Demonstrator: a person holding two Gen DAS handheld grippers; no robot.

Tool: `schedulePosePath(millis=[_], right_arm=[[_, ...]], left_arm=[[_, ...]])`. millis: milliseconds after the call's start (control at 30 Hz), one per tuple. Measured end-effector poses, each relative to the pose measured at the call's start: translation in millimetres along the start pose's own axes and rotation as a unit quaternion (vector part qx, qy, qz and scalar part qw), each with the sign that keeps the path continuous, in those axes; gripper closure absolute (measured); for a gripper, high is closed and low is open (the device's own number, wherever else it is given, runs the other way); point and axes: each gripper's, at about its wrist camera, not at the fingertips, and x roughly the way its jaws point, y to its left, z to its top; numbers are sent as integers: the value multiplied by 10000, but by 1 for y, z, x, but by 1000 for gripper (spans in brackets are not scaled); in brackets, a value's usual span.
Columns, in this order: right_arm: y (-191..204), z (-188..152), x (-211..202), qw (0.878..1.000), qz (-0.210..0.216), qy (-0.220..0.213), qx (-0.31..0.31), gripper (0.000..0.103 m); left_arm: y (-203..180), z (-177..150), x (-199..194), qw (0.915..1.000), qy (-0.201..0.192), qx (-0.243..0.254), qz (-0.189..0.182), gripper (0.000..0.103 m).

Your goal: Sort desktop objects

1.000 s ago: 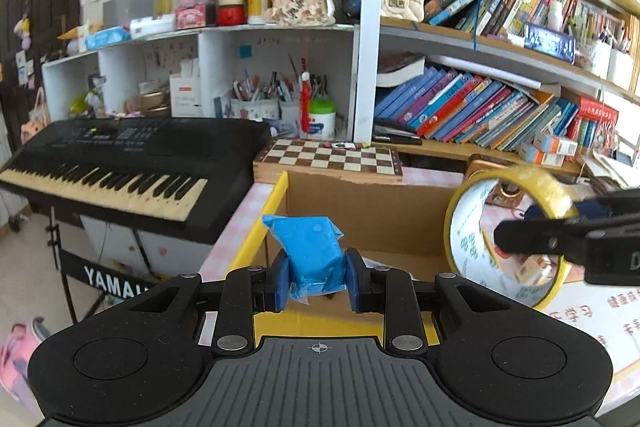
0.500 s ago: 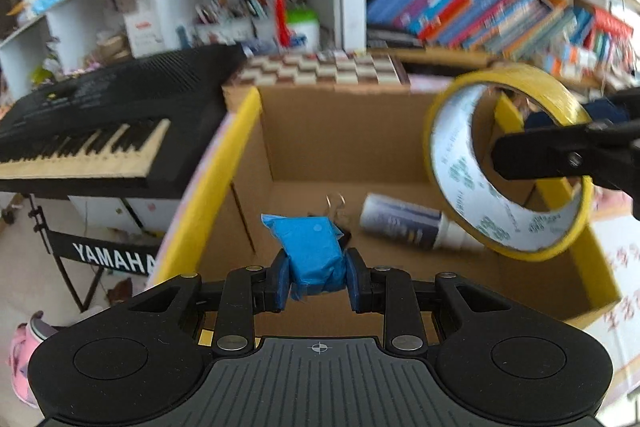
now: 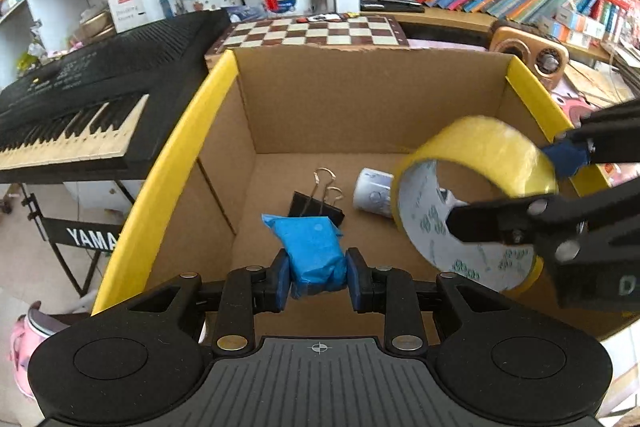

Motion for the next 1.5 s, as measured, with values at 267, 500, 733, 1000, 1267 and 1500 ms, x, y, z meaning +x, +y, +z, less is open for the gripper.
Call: schedulePosePath(millis=[267,500,733,1000,1267,1500], right_arm=[[1,4,18,9988,192,282,-345,64],[10,7,36,9939,359,642,-825,64],[15,9,46,9892,367,1020,-985,64],[12,10,28,9950,336,620,-709,53],[7,7,-27,9989,60,-235,-411,47],[6,-6,-78,9954,-364,-879,-60,47]], left_arm=[[7,4,-14,9981,-511,-330,107,58],[14,6,-34,9947,-814,-591,217,46],[12,5,-41,9938,-869,-659,222,45],[12,1,-51,9917,-961,-806,276,37],[11,-3,-82,9864,-1290,-1003,202,26],[2,-11,-112,9826,-1589,-950,152,16]])
